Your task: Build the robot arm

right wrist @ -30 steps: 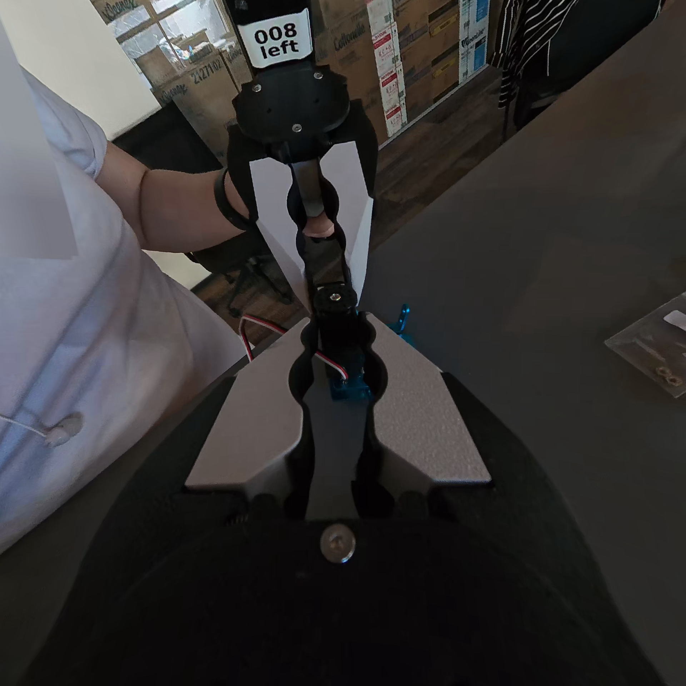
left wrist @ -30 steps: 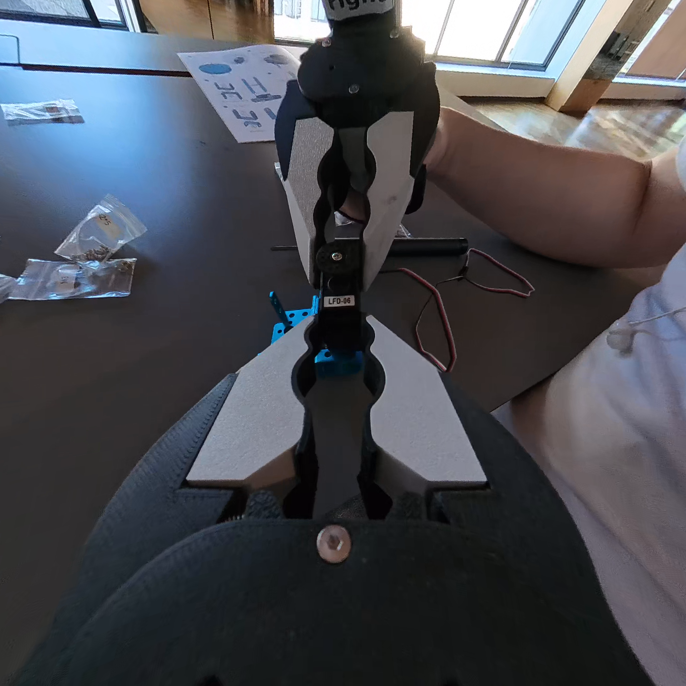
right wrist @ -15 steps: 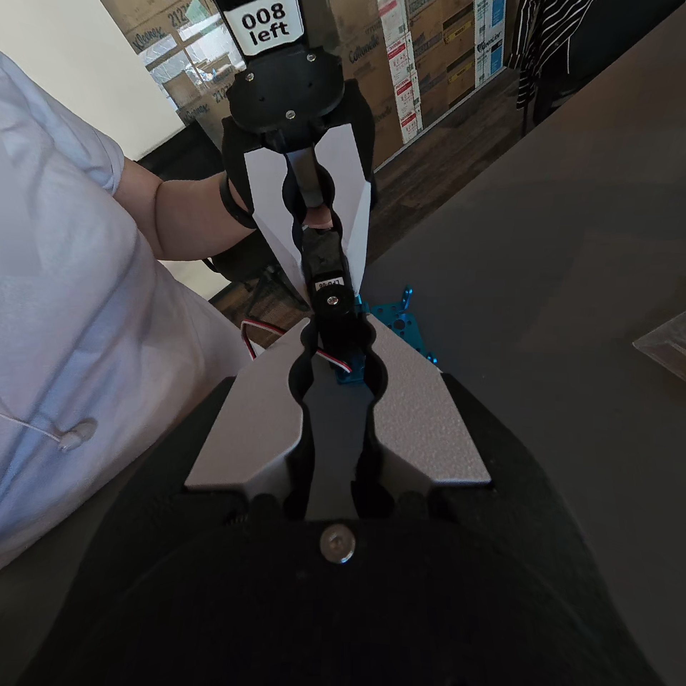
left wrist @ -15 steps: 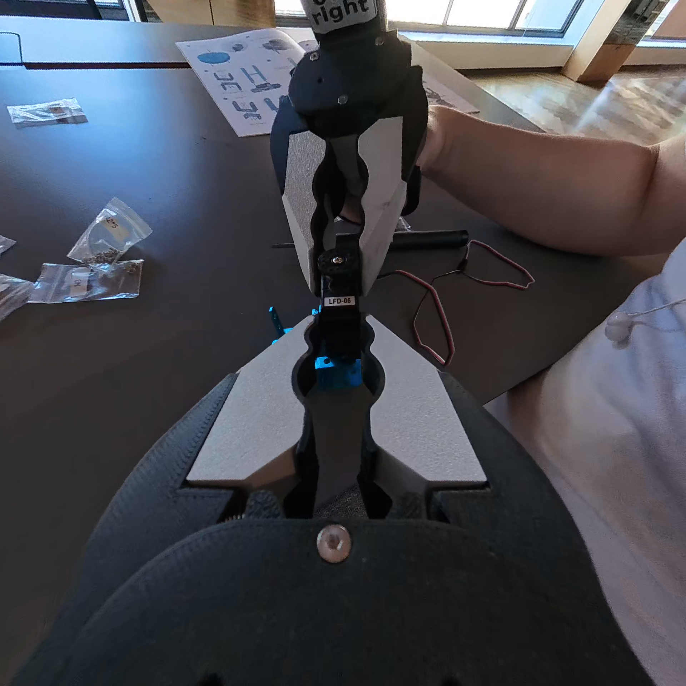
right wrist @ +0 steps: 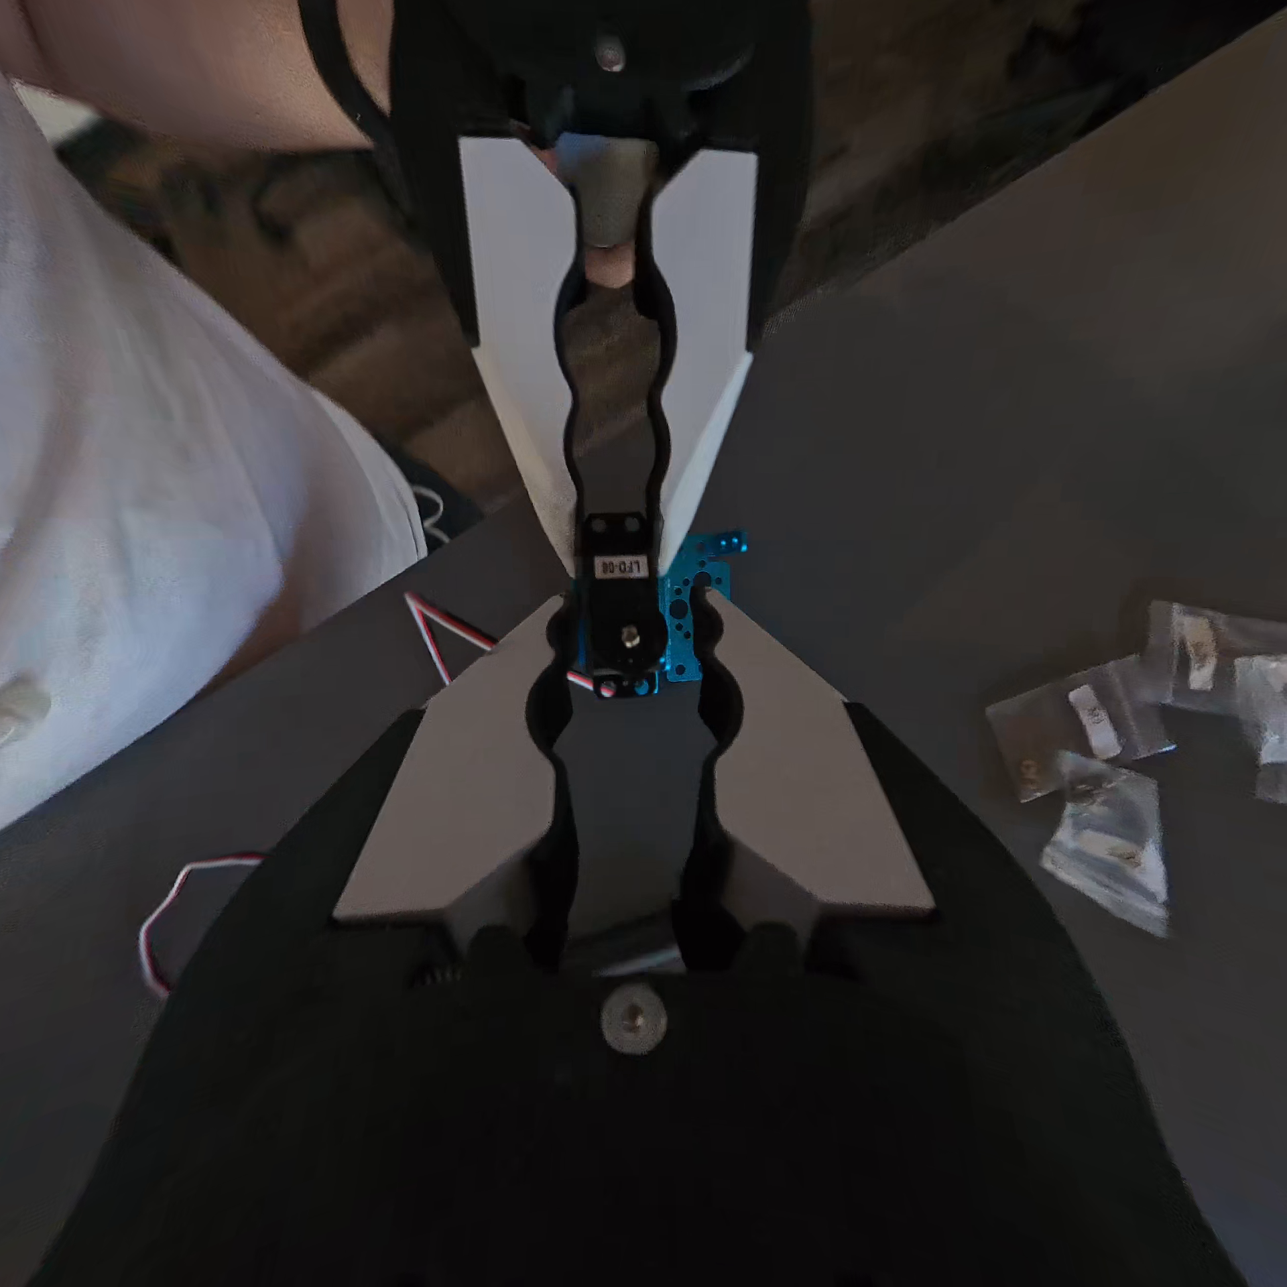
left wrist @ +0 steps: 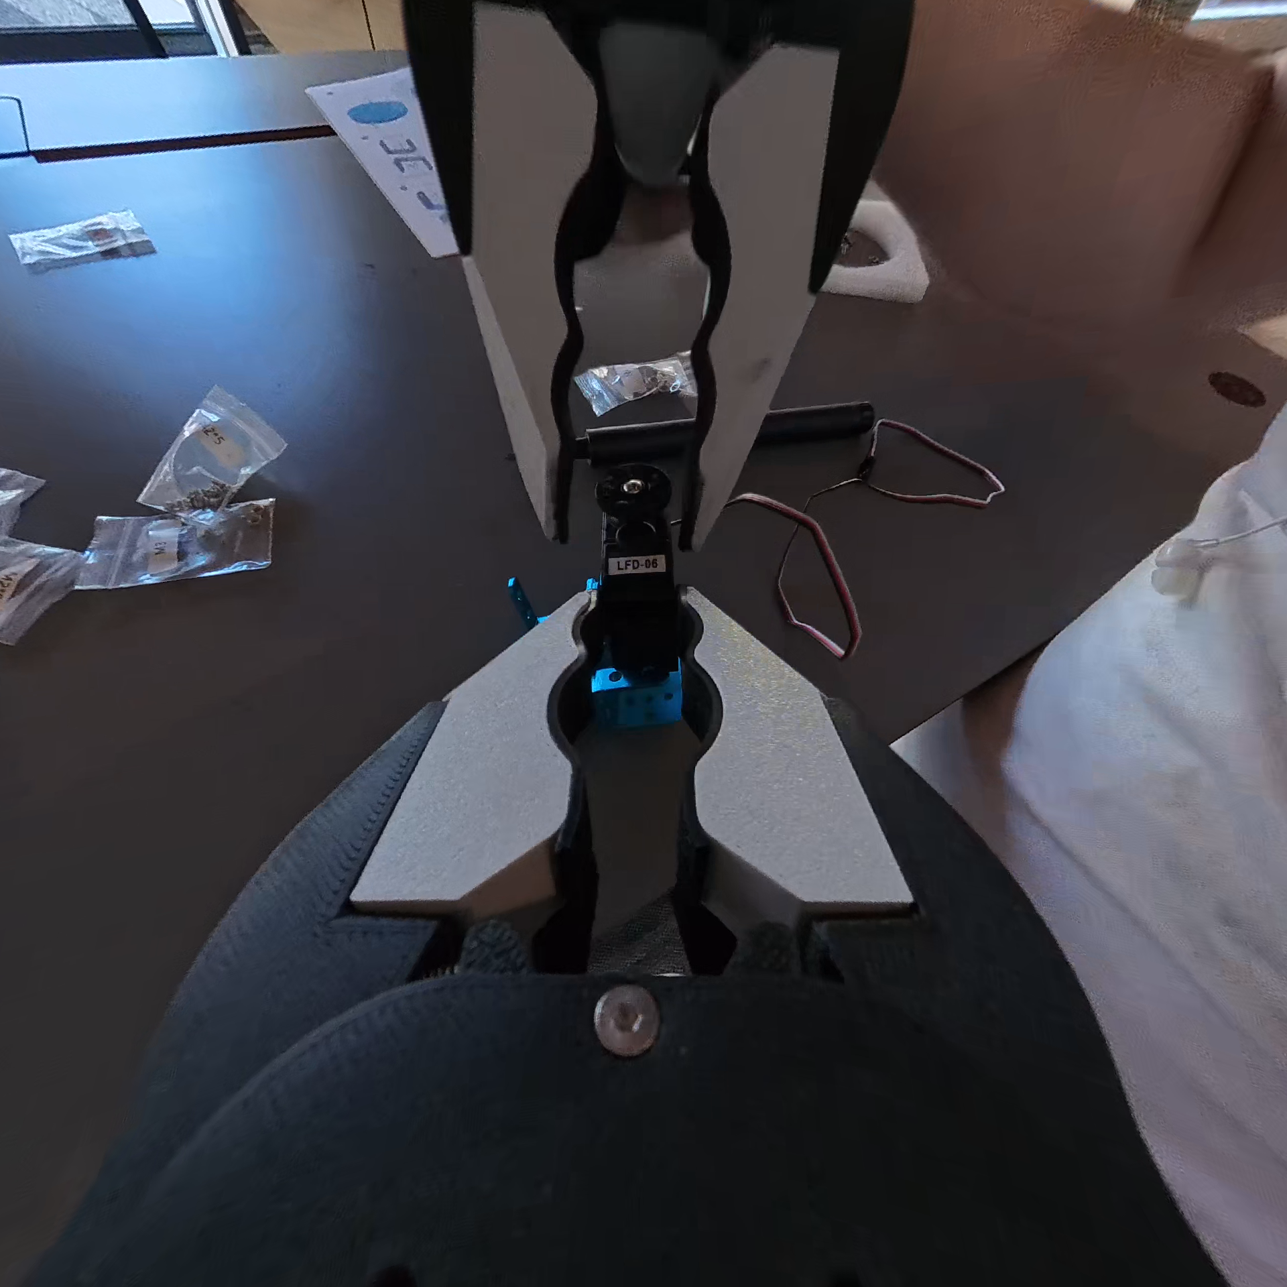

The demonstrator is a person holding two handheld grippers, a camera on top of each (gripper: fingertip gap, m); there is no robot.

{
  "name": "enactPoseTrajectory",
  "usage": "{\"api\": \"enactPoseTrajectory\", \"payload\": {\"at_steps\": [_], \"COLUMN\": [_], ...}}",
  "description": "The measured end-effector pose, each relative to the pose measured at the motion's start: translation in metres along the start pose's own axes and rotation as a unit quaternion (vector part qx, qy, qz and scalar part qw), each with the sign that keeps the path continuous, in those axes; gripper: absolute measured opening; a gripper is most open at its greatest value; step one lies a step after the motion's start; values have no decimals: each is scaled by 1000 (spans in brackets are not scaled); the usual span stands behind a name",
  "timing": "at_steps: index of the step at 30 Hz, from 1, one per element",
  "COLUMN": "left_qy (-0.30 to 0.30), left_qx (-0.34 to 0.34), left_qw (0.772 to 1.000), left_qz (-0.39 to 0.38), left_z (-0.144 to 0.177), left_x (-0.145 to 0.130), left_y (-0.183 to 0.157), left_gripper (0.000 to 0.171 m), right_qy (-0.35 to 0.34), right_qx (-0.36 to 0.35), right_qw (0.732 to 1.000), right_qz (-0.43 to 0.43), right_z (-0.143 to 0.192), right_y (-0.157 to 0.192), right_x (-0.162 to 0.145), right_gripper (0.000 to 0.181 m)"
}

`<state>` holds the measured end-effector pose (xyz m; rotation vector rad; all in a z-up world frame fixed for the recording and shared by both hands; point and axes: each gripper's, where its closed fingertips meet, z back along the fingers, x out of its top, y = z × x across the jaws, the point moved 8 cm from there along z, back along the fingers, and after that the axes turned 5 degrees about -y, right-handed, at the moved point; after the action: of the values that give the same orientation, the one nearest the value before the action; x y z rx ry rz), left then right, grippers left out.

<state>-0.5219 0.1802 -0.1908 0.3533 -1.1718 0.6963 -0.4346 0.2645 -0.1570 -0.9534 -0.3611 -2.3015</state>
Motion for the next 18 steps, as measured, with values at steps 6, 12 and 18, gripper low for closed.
{"api": "enactPoseTrajectory", "payload": {"at_steps": [6, 12, 18], "left_qy": [-24, -64, -42], "left_qx": [-2, 22, -15], "left_qw": [1000, 998, 999], "left_qz": [-14, -3, -1], "left_z": [1, 11, -4], "left_x": [-4, -22, -44], "left_y": [-1, 6, 9], "left_gripper": [20, 69, 50], "right_qy": [144, 102, 51], "right_qx": [28, 16, 5], "right_qw": [988, 995, 999], "right_qz": [41, 17, -14], "right_z": [-17, -18, -14], "right_y": [3, 4, 5], "right_x": [11, 9, 2], "right_gripper": [24, 23, 23]}}
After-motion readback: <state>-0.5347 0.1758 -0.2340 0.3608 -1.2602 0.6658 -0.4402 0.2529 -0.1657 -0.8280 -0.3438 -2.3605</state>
